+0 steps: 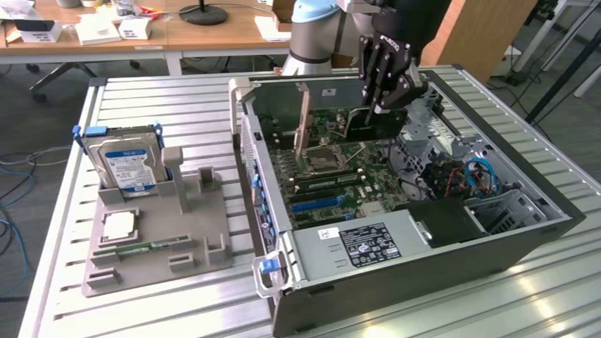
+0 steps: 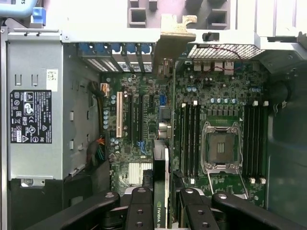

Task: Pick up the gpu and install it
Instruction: 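Insert the gpu into the slot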

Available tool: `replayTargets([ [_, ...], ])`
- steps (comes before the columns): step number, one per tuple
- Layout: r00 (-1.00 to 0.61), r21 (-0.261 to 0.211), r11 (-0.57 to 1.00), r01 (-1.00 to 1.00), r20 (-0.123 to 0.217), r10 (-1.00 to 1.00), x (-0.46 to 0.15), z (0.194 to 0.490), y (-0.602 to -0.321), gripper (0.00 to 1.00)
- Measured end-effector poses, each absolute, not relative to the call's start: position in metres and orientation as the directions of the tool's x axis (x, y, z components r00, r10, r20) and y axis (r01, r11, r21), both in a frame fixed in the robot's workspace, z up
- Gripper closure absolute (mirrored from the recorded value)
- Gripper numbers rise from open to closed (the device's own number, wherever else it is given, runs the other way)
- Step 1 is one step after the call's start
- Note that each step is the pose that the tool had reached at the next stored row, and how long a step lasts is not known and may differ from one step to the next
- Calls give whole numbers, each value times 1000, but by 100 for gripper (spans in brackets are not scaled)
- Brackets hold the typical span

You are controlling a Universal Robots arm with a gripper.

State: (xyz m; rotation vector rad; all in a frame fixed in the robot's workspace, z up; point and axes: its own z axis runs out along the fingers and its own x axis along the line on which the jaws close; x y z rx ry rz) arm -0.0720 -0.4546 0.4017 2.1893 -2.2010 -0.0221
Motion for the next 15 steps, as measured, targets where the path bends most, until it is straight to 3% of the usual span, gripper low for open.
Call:
replayTargets([
  [15,-7,10,7,-1000,1,-1000,-74,401,-453,74],
])
